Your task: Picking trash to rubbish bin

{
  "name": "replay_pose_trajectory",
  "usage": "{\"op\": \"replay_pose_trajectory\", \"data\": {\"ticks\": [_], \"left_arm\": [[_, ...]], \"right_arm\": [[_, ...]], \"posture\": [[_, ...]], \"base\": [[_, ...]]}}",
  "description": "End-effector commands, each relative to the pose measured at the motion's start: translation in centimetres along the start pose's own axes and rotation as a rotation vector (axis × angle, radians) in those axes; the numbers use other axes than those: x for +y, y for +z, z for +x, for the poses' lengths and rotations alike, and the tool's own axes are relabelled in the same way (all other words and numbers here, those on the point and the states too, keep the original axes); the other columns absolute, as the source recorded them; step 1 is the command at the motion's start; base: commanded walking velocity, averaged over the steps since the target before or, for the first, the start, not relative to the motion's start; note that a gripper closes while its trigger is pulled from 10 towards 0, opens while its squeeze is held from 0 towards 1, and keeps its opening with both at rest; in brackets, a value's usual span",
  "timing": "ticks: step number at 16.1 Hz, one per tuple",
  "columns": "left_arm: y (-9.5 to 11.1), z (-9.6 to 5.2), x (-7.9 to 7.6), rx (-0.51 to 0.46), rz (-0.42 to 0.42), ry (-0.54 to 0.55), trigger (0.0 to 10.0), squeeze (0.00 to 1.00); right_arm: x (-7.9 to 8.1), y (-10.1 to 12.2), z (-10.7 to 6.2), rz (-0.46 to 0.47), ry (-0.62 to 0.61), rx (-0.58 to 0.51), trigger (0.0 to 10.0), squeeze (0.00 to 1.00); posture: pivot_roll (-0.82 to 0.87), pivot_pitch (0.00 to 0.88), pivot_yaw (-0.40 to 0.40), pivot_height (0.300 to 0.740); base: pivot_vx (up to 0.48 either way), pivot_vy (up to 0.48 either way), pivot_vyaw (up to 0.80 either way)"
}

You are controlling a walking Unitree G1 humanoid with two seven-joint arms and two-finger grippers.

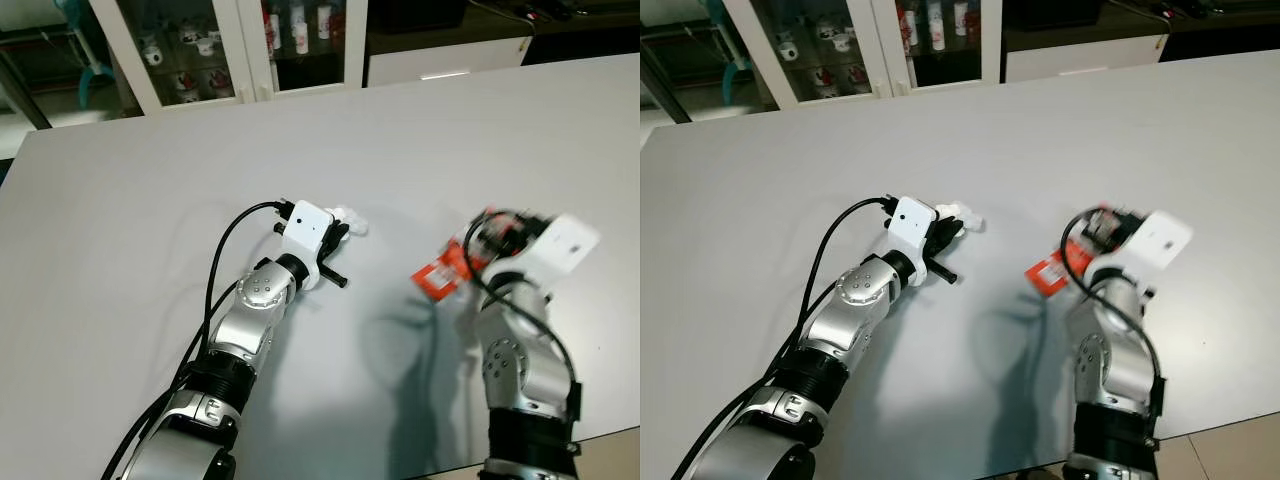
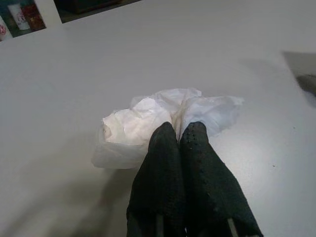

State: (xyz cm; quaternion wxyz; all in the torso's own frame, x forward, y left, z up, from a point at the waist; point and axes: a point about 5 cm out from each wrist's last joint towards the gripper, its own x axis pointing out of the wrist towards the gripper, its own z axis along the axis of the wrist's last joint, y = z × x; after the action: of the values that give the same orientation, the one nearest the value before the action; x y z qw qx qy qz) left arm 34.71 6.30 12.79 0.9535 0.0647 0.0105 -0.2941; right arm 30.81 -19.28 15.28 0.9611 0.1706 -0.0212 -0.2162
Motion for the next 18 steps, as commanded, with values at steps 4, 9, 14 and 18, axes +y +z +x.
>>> {"op": "replay_pose_trajectory", "data": {"ticks": [4,9,14,18], "left_arm": [[0.3,0.3,-0.1,-0.009,0.007,-0.010,0.0,0.00],[0.4,0.4,-0.3,-0.016,-0.002,-0.003,0.0,0.00],[0.5,0.5,0.3,-0.022,-0.042,0.054,0.0,0.00],[0.3,0.6,-0.1,-0.027,-0.059,0.064,0.0,0.00]], "right_arm": [[1.4,2.2,-0.1,-0.015,0.067,-0.107,0.0,0.00],[1.8,3.4,-0.1,-0.030,0.094,-0.161,0.0,0.00],[1.3,3.3,-1.0,-0.106,0.124,-0.184,5.2,0.00],[1.3,3.3,-1.9,-0.178,0.177,-0.198,10.0,0.00]], "posture": [[0.12,0.134,0.077,0.740],[0.11,0.121,0.071,0.740],[0.11,0.110,0.057,0.740],[0.10,0.103,0.040,0.740]], "base": [[0.000,0.000,0.00],[0.000,0.000,0.00],[0.000,0.000,0.00],[0.000,0.000,0.00]]}}
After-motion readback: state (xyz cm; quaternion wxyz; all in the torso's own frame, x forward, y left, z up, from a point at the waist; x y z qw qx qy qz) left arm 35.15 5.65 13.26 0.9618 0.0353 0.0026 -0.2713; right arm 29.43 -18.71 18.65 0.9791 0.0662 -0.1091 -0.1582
